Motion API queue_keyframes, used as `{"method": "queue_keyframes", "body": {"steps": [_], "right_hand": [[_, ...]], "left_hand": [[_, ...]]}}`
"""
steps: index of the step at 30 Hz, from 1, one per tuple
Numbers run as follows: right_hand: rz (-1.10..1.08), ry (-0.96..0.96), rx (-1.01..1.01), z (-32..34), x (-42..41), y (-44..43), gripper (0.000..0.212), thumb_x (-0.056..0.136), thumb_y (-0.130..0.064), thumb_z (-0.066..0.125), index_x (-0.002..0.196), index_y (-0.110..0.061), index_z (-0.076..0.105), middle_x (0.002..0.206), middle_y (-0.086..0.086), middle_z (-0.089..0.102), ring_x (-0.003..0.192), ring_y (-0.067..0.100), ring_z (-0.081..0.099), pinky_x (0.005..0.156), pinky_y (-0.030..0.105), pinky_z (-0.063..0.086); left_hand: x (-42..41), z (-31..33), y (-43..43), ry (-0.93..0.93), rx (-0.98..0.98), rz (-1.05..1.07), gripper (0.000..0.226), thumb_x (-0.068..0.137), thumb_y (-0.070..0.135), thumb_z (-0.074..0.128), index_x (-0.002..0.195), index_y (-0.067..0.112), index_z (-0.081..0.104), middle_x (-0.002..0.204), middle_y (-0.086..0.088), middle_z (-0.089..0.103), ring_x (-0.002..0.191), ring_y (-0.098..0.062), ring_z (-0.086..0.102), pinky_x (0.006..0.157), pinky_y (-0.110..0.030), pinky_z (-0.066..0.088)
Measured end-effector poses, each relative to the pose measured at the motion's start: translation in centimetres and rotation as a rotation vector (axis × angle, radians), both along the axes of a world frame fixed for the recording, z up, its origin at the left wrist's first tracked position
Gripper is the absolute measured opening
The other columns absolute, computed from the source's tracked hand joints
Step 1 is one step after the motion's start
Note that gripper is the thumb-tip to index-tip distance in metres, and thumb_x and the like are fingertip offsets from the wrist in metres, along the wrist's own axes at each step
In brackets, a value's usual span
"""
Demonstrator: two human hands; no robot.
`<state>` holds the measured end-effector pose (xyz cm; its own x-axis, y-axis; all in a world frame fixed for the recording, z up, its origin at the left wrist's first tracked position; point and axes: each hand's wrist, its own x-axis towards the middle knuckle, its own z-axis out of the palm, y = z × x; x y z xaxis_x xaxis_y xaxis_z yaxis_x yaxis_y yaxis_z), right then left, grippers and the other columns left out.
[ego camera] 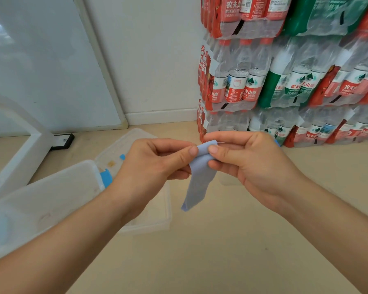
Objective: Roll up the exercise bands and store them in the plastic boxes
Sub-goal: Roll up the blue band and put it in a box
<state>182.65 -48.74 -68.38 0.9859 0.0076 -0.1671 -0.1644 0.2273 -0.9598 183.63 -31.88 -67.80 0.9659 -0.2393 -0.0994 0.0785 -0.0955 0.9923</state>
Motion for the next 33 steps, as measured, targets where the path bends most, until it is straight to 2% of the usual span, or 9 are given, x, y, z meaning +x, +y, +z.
{"method": "queue_keyframes", "body": {"steps": [3,6,10,13,18,21,27,30,33], "right_hand": [[0.051,0.018,-0.049,0.20,-0.04,-0.16,0.016,0.085,-0.002,0.063,0.097,-0.009,0.071,0.089,0.012,0.074,0.079,0.015,0.070,0.065,0.022,0.057],[0.104,0.043,-0.122,0.36,-0.12,-0.33,0.014,0.088,-0.011,0.062,0.097,-0.013,0.073,0.084,0.003,0.073,0.068,0.012,0.067,0.062,0.023,0.056],[0.078,0.022,-0.148,0.37,-0.05,-0.36,0.014,0.085,-0.008,0.065,0.096,-0.012,0.074,0.089,0.011,0.072,0.076,0.012,0.065,0.062,0.020,0.055],[0.054,0.025,-0.138,0.31,0.00,-0.42,0.018,0.082,-0.002,0.067,0.098,-0.008,0.071,0.086,0.010,0.074,0.076,0.011,0.067,0.062,0.020,0.055],[0.010,0.023,-0.131,0.16,-0.01,-0.39,0.016,0.079,0.002,0.069,0.092,-0.006,0.072,0.082,0.009,0.072,0.071,0.011,0.066,0.061,0.019,0.054],[0.006,0.016,-0.129,0.17,-0.04,-0.30,0.015,0.079,0.003,0.069,0.090,-0.006,0.073,0.078,0.007,0.072,0.070,0.010,0.066,0.060,0.019,0.054],[0.031,0.025,-0.097,0.25,-0.22,-0.22,0.016,0.082,-0.001,0.066,0.094,-0.010,0.073,0.083,0.005,0.073,0.074,0.011,0.067,0.058,0.020,0.053],[0.069,0.065,-0.076,0.17,-0.13,-0.15,0.020,0.085,-0.007,0.065,0.105,-0.009,0.070,0.096,0.013,0.072,0.076,0.015,0.066,0.058,0.021,0.053],[0.129,0.081,-0.073,0.25,-0.12,-0.10,0.017,0.089,-0.015,0.062,0.099,-0.007,0.072,0.099,0.012,0.075,0.079,0.015,0.069,0.063,0.023,0.056]], "left_hand": [[0.16,-0.04,0.08,-0.001,-0.039,0.035,0.015,0.061,0.023,0.074,0.076,0.020,0.078,0.077,-0.002,0.076,0.069,-0.010,0.070,0.061,-0.019,0.054],[0.47,-0.37,0.39,0.029,-0.089,0.083,0.020,0.055,0.016,0.076,0.074,0.017,0.077,0.077,-0.006,0.076,0.073,-0.016,0.072,0.064,-0.022,0.057],[0.60,-0.59,0.35,0.040,-0.112,0.085,0.022,0.052,0.011,0.077,0.074,0.016,0.077,0.077,-0.009,0.074,0.075,-0.020,0.070,0.071,-0.026,0.058],[0.71,-0.78,0.37,0.032,-0.102,0.077,0.023,0.051,0.012,0.078,0.073,0.018,0.077,0.078,-0.009,0.071,0.077,-0.021,0.067,0.080,-0.031,0.055],[0.59,-0.45,0.31,0.097,-0.121,0.023,0.029,0.064,0.026,0.071,0.089,0.011,0.073,0.089,-0.010,0.075,0.082,-0.025,0.072,0.077,-0.030,0.059],[0.59,-0.37,0.29,0.107,-0.040,0.011,0.027,0.068,0.031,0.069,0.086,0.012,0.076,0.090,-0.008,0.076,0.086,-0.026,0.072,0.080,-0.035,0.058],[0.64,-0.68,0.20,0.132,-0.133,0.062,0.016,0.060,0.019,0.074,0.073,0.011,0.078,0.082,-0.008,0.076,0.081,-0.022,0.072,0.079,-0.033,0.059],[0.76,-0.83,0.20,0.139,-0.183,0.095,0.021,0.058,0.016,0.075,0.076,0.007,0.076,0.083,-0.010,0.075,0.079,-0.022,0.071,0.078,-0.033,0.059],[0.75,-0.86,0.15,0.128,-0.201,0.114,0.029,0.057,0.013,0.076,0.084,0.001,0.073,0.083,-0.014,0.074,0.079,-0.024,0.071,0.073,-0.031,0.060]]}}
